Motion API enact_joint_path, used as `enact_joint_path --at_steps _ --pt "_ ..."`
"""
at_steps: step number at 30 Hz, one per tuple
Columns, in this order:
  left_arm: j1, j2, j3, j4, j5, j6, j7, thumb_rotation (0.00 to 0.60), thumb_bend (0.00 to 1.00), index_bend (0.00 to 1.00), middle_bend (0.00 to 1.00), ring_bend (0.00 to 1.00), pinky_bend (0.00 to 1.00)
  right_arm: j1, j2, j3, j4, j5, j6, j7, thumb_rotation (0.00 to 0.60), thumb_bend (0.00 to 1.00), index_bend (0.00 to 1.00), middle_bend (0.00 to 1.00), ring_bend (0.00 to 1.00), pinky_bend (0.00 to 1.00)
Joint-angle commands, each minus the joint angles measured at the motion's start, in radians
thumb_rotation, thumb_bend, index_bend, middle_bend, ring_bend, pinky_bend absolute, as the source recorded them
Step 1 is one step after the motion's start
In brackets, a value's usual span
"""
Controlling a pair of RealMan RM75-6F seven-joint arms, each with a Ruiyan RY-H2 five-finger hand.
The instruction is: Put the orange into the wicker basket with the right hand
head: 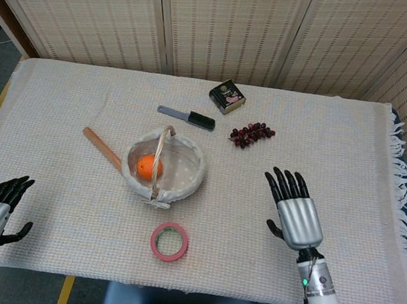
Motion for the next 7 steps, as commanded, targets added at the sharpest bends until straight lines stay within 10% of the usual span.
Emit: enact_joint_path --at_steps 1,7 --pt "0.002 -0.005 -0.002 0.002 -0.002 0.005 0.009 0.6 0.35 0.0 0.0 0.0 0.08 -0.167 0.09 -0.158 0.083 -0.175 0.106 0.125 0.6 0.12 0.0 0.0 0.0 0.05" --pt "0.007 -0.009 -0.002 0.007 0.002 0.017 0.016 0.6 0.35 0.0 0.0 0.0 0.08 -0.258 0.061 -0.183 0.296 -0.255 0.166 0.211 0.6 0.12 0.0 0.0 0.0 0.05"
